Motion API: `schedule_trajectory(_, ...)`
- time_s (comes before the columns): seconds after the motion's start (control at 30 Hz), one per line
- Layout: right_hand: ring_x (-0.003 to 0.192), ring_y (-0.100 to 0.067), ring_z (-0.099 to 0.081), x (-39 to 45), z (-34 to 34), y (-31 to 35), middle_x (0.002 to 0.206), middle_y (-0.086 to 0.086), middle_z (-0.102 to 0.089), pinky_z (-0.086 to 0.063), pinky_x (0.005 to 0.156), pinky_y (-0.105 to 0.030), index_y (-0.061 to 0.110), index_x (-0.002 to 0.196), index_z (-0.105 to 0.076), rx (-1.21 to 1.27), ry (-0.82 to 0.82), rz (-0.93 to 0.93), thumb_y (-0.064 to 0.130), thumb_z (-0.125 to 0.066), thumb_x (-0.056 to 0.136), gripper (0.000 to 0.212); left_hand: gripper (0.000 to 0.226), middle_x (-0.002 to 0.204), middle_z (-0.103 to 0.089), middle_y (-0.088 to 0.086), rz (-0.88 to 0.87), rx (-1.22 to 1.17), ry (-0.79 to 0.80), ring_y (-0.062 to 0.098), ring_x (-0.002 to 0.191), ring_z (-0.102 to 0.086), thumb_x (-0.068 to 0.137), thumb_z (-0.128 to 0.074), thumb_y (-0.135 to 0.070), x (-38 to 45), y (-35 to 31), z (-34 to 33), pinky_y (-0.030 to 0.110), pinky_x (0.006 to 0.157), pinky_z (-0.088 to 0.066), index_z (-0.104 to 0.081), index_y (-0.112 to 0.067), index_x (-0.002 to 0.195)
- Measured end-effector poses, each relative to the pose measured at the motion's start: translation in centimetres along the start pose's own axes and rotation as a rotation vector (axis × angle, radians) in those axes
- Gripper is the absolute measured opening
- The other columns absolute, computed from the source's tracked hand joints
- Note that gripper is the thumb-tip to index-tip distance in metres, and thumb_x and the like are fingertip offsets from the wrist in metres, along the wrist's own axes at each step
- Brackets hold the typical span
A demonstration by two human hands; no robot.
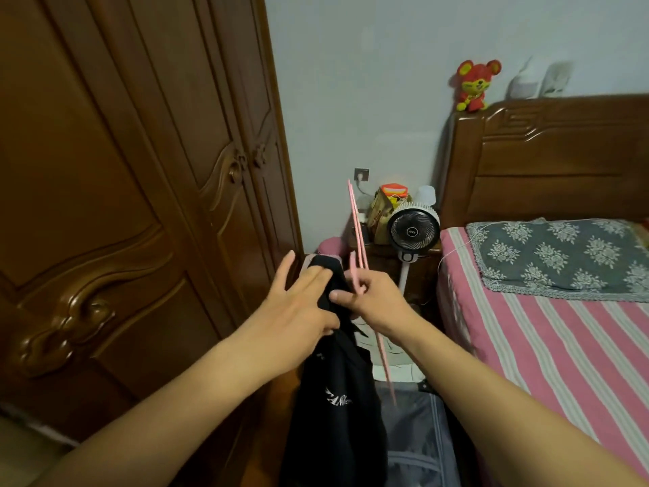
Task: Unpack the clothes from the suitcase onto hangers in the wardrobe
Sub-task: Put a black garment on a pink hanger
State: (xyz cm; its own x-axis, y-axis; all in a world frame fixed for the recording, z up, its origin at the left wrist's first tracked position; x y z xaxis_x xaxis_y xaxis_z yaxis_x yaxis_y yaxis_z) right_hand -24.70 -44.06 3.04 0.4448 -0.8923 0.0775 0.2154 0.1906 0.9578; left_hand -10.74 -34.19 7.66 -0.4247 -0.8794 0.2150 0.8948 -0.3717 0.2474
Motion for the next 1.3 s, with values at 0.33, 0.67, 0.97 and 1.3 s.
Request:
schedule_trajectory(0.33, 0.102, -0.033, -0.067, 2.0, 0.4, -2.2, 0.104, -0.008, -0.075, -0.055, 0.089, -0.041, 0.026, 0.115, -0.074, -0.678, -0.272, -0.129, 0.015, -0.062, 0.082, 0.036, 0.03, 0.162, -0.028, 0.01, 0.056, 0.141, 0.296, 0.025, 0.154, -0.01, 0.097, -0.059, -0.025, -1.4, 3.1, -0.5, 0.062, 0.117, 0.018, -0.068, -0.036, 0.124)
schedule_trajectory(0.67, 0.079, -0.021, -0.07, 2.6, 2.2, 4.3, 0.096, -0.008, -0.072, -0.056, 0.064, -0.029, 0.02, 0.088, -0.077, 0.002, -0.02, -0.14, -0.01, -0.061, 0.082, 0.034, 0.034, 0.112, -0.042, -0.011, 0.57, -0.61, -0.123, 0.011, 0.1, -0.052, 0.089, -0.068, -0.05, 1.2, 0.3, -4.5, 0.035, 0.082, -0.051, -0.046, -0.034, 0.109)
schedule_trajectory(0.97, 0.07, -0.008, -0.062, 3.6, 8.8, 3.8, 0.077, 0.004, -0.069, -0.048, 0.065, -0.021, 0.014, 0.086, -0.077, -0.147, -0.066, -0.143, 0.0, -0.066, 0.084, 0.018, 0.04, 0.118, -0.042, -0.006, 0.946, -0.736, -0.378, 0.021, 0.093, -0.059, 0.086, -0.069, -0.042, 7.7, -8.2, -6.8, 0.039, 0.067, -0.05, -0.045, -0.029, 0.114)
schedule_trajectory(1.3, 0.076, -0.012, -0.065, 3.3, 14.3, -0.3, 0.076, 0.003, -0.072, -0.053, 0.079, -0.029, 0.015, 0.083, -0.079, -0.169, 0.042, -0.178, -0.002, -0.071, 0.081, 0.019, 0.016, 0.105, -0.064, -0.004, 0.847, -0.68, -0.267, 0.019, 0.095, -0.062, 0.1, -0.054, -0.014, 11.1, -10.4, -8.3, 0.028, 0.073, -0.043, -0.061, -0.02, 0.112)
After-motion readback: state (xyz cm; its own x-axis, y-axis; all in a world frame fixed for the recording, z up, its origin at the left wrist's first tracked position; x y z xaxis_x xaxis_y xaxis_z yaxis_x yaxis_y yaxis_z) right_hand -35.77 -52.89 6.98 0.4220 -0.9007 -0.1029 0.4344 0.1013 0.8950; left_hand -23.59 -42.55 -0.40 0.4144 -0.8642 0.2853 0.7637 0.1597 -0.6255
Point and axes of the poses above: each hand's wrist, its own x-axis towards the middle knuckle, its own z-axis out of the back of the hand, y = z × x, the point moved 3 cm from there along x, towards the middle knuckle
